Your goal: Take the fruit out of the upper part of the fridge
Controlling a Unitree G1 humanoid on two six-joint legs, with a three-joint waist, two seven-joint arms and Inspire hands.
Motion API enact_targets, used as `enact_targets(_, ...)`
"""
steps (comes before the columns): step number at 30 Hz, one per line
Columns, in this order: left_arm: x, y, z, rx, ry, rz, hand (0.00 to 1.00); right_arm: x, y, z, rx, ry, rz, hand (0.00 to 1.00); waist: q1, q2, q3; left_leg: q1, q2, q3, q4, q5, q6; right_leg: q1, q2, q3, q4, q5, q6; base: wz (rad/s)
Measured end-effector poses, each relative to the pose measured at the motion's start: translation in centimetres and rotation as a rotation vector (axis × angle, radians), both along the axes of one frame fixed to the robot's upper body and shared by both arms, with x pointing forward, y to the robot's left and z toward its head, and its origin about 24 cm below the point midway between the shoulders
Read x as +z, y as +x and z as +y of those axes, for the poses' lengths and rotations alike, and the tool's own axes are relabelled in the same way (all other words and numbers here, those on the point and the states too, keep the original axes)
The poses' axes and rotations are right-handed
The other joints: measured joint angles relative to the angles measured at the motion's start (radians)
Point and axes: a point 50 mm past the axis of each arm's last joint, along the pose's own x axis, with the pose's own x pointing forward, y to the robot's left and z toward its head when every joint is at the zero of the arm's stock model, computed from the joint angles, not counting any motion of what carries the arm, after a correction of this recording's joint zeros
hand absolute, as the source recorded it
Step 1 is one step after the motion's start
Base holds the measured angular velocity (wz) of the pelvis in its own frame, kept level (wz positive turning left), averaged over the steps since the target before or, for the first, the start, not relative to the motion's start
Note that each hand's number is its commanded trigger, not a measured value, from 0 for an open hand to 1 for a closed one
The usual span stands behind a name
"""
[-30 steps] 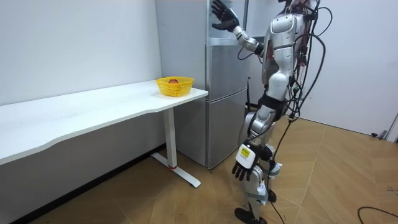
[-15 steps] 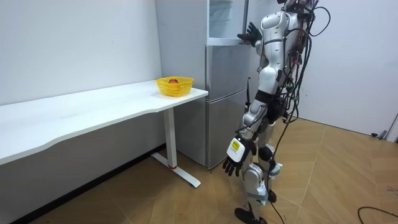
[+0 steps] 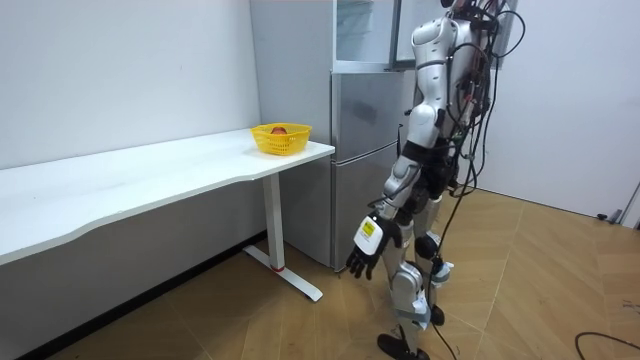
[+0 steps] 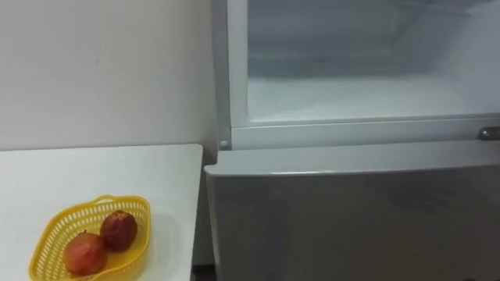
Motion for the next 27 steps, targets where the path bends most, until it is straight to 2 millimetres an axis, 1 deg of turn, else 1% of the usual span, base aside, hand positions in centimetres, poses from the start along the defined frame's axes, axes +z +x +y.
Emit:
enact_targets(1, 0.1, 0.0, 0.1, 0.006, 0.001, -0.009, 0.0, -0.7, -0.5, -0.2, -0.045, 0.081, 0.001, 0.0, -0.014, 0.005, -0.003, 0.001, -0.001, 0.0, -0.001, 0.0, 0.0, 0.001, -0.001, 0.0, 0.003, -0.004, 0.001, 0.0)
enact_targets(2, 0.1, 0.1, 0.1, 0.014, 0.005, -0.02, 0.0, -1.4, -1.1, -0.4, -0.089, 0.142, 0.012, 0.0, -0.026, 0.007, -0.0039, 0.004, -0.002, 0.0, 0.001, 0.0, 0.0, 0.002, -0.002, 0.0, 0.004, -0.009, 0.002, 0.05)
enact_targets(3, 0.2, 0.2, 0.2, 0.019, 0.008, -0.025, 0.0, -1.7, -1.5, -0.5, -0.113, 0.168, 0.014, 0.0, -0.033, 0.007, -0.0039, 0.004, -0.002, 0.0, 0.001, 0.0, 0.0, 0.002, -0.003, -0.001, 0.004, -0.01, 0.002, 0.06)
enact_targets(5, 0.2, 0.3, 0.2, 0.024, 0.014, -0.035, 0.0, -2.2, -2.8, -1.1, -0.222, 0.242, 0.018, 0.0, -0.04, 0.005, -0.0044, 0.004, -0.003, 0.0, 0.001, 0.0, 0.0, -0.001, -0.003, 0.001, 0.006, -0.014, 0.001, -0.02)
enact_targets(7, 0.2, 0.3, 0.2, 0.025, 0.014, -0.039, 0.0, -2.1, -3.4, -1.7, -0.286, 0.267, 0.011, 0.0, -0.045, 0.001, -0.007, 0.002, -0.003, 0.006, 0.001, 0.0, 0.0, -0.012, -0.003, 0.003, 0.014, -0.016, 0.001, -0.08)
enact_targets(8, 0.3, 0.4, 0.3, 0.025, 0.015, -0.044, 0.0, -2.1, -3.7, -2.0, -0.323, 0.28, 0.003, 0.0, -0.046, -0.003, -0.0058, -0.002, -0.002, 0.009, 0.0, 0.0, 0.0, -0.013, -0.003, 0.004, 0.023, -0.017, 0.0, -0.05)
enact_targets(11, 0.3, 0.5, 0.3, 0.043, 0.013, -0.052, 0.0, -2.0, -4.4, -2.8, -0.419, 0.339, -0.021, 0.0, -0.05, -0.016, -0.007, -0.002, -0.002, 0.01, 0.0, 0.0, 0.0, -0.014, -0.003, 0.004, 0.024, -0.017, 0.0, 0.0)
enact_targets(12, 0.4, 0.6, 0.4, 0.041, 0.015, -0.06, 0.0, -2.0, -4.7, -3.1, -0.451, 0.342, -0.017, 0.0, -0.057, -0.021, -0.0078, -0.003, -0.002, 0.01, 0.0, 0.0, 0.0, -0.014, -0.003, 0.003, 0.023, -0.018, 0.0, 0.05)
enact_targets(15, 0.5, 0.5, 0.4, 0.041, 0.017, -0.065, 0.0, -1.8, -5.3, -3.7, -0.517, 0.343, -0.019, 0.0, -0.063, -0.029, -0.0079, 0.001, -0.003, 0.01, 0.0, 0.0, 0.0, -0.016, -0.004, 0.004, 0.022, -0.022, 0.001, 0.02)
enact_targets(18, 0.7, 0.6, 0.9, 0.068, 0.028, -0.084, 0.0, -1.3, -6.4, -4.7, -0.626, 0.345, -0.027, 0.0, -0.066, -0.041, -0.0077, 0.007, -0.002, 0.01, 0.001, 0.0, 0.0, -0.019, -0.004, 0.004, 0.028, -0.031, -0.001, 0.0)
enact_targets(20, 1.0, 0.9, 1.5, 0.09, 0.043, -0.107, 0.0, -0.7, -7.0, -5.5, -0.706, 0.331, -0.042, 0.0, -0.072, -0.05, -0.0075, -0.01, -0.002, 0.01, 0.011, 0.0, 0.0, -0.04, -0.006, 0.006, 0.046, -0.036, -0.003, 0.0)
enact_targets(22, 1.1, 1.1, 1.8, 0.095, 0.051, -0.12, 0.0, -0.2, -7.4, -6.1, -0.75, 0.315, -0.049, 0.0, -0.073, -0.055, -0.0054, -0.018, -0.002, 0.01, 0.015, 0.0, 0.0, -0.05, -0.006, 0.009, 0.053, -0.036, -0.004, -0.02)
enact_targets(25, 1.1, 1.0, 1.9, 0.102, 0.053, -0.122, 0.0, 1.6, -7.1, -7.6, -0.807, 0.268, -0.096, 0.0, -0.09, -0.056, -0.005, -0.023, -0.002, 0.01, 0.019, 0.0, 0.0, -0.048, -0.005, 0.01, 0.051, -0.036, -0.005, 0.0)
enact_targets(26, 1.1, 1.0, 2.0, 0.107, 0.055, -0.125, 0.0, 2.6, -6.8, -8.3, -0.824, 0.22, -0.116, 0.0, -0.093, -0.058, -0.0045, -0.023, -0.002, 0.01, 0.019, 0.0, 0.0, -0.048, -0.005, 0.01, 0.049, -0.035, -0.005, 0.0)
enact_targets(27, 1.1, 1.0, 2.1, 0.107, 0.056, -0.126, 0.0, 3.3, -6.6, -8.6, -0.828, 0.184, -0.121, 0.0, -0.095, -0.059, -0.0041, -0.023, -0.002, 0.01, 0.019, 0.0, 0.0, -0.049, -0.005, 0.01, 0.049, -0.035, -0.005, 0.0)
